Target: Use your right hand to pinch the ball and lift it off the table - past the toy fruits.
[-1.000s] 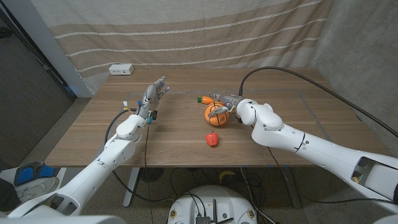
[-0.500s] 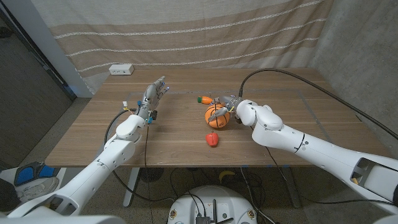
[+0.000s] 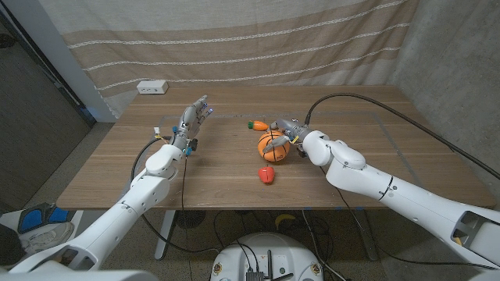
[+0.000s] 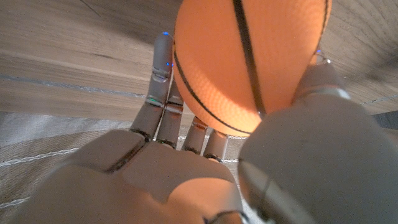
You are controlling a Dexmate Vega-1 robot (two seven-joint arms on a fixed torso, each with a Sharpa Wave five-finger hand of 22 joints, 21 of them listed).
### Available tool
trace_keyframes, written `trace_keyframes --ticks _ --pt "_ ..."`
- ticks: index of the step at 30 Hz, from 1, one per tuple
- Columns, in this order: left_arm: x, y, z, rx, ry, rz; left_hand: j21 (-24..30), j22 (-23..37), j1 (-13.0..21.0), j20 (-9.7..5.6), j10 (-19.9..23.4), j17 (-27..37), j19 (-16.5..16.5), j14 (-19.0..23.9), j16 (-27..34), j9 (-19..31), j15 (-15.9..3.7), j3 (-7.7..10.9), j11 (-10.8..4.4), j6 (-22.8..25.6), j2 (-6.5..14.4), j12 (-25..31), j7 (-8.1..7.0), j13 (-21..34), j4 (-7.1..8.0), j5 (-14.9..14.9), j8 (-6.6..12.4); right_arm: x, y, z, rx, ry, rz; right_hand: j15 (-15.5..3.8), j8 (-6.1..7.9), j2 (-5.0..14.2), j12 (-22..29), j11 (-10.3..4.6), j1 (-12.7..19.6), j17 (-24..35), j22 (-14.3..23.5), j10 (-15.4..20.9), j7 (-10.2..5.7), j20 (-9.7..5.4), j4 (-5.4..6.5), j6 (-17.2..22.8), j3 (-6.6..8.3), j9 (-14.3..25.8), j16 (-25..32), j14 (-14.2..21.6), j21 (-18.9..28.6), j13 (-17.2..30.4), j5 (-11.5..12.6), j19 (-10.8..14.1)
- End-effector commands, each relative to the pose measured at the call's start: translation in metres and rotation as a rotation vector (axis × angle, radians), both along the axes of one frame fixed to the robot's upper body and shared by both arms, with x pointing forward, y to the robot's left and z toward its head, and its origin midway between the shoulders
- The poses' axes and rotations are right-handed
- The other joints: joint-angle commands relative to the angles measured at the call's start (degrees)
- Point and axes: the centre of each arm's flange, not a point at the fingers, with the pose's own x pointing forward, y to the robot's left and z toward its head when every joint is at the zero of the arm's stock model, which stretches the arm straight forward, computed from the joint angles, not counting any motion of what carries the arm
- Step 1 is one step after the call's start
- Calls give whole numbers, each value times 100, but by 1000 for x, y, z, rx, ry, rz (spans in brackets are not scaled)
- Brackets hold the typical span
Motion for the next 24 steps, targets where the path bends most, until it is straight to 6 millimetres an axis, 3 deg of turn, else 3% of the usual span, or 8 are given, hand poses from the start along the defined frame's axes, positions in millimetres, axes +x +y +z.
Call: trace_keyframes --ticks 1,24 --pt "-5 -1 -2 -4 -4 2 1 26 -53 -8 16 14 27 9 34 7 5 30 -3 57 305 31 9 28 -29 -19 21 -10 -5 3 40 -105 54 -1656 19 2089 117 -69 2017 35 -11 176 615 -1216 -46 753 23 32 -3 1015 42 341 42 -497" --pt "-15 0 -7 -11 -16 8 0 26 -58 -4 24 10 32 16 34 8 -1 40 -8 60 309 32 -5 28 -34 -18 15 -29 -13 16 120 -246 130 -1655 -1 2018 137 -43 2012 93 -113 264 607 -1209 -23 905 -46 41 -13 1055 140 470 120 -528"
